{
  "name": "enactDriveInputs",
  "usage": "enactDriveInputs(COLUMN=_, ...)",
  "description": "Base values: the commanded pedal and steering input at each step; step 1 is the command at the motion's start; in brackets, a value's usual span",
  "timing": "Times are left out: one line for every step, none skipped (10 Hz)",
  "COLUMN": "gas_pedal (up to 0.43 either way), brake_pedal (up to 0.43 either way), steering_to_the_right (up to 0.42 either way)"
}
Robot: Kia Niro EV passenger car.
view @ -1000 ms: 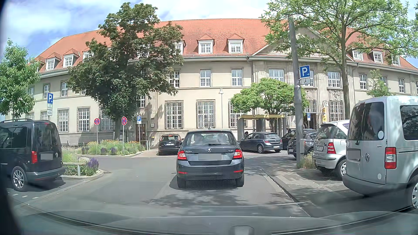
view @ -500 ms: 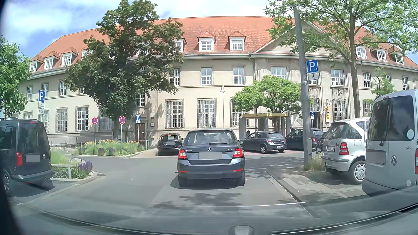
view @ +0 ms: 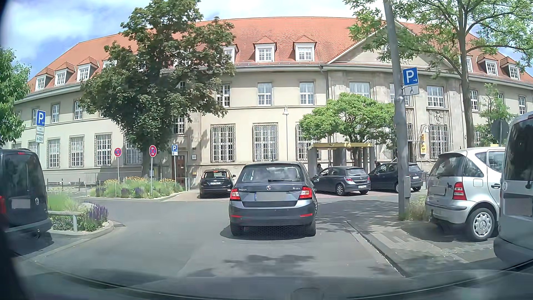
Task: Follow the waypoints while adhering to traffic rules and regulations
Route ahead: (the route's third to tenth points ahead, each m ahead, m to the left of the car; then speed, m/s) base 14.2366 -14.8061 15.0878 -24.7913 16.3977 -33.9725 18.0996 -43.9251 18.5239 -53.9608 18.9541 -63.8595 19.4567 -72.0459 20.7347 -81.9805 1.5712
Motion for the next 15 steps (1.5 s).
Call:
enactDriveInputs(gas_pedal=0.000, brake_pedal=0.030, steering_to_the_right=-0.031)
enactDriveInputs(gas_pedal=0.000, brake_pedal=0.030, steering_to_the_right=-0.032)
enactDriveInputs(gas_pedal=0.000, brake_pedal=0.030, steering_to_the_right=-0.033)
enactDriveInputs(gas_pedal=0.000, brake_pedal=0.037, steering_to_the_right=-0.033)
enactDriveInputs(gas_pedal=0.000, brake_pedal=0.037, steering_to_the_right=-0.034)
enactDriveInputs(gas_pedal=0.000, brake_pedal=0.055, steering_to_the_right=-0.033)
enactDriveInputs(gas_pedal=0.000, brake_pedal=0.098, steering_to_the_right=-0.033)
enactDriveInputs(gas_pedal=0.000, brake_pedal=0.134, steering_to_the_right=-0.033)
enactDriveInputs(gas_pedal=0.000, brake_pedal=0.140, steering_to_the_right=-0.033)
enactDriveInputs(gas_pedal=0.000, brake_pedal=0.165, steering_to_the_right=-0.033)
enactDriveInputs(gas_pedal=0.000, brake_pedal=0.177, steering_to_the_right=-0.033)
enactDriveInputs(gas_pedal=0.000, brake_pedal=0.177, steering_to_the_right=-0.033)
enactDriveInputs(gas_pedal=0.000, brake_pedal=0.195, steering_to_the_right=-0.033)
enactDriveInputs(gas_pedal=0.000, brake_pedal=0.207, steering_to_the_right=-0.033)
enactDriveInputs(gas_pedal=0.000, brake_pedal=0.213, steering_to_the_right=-0.033)
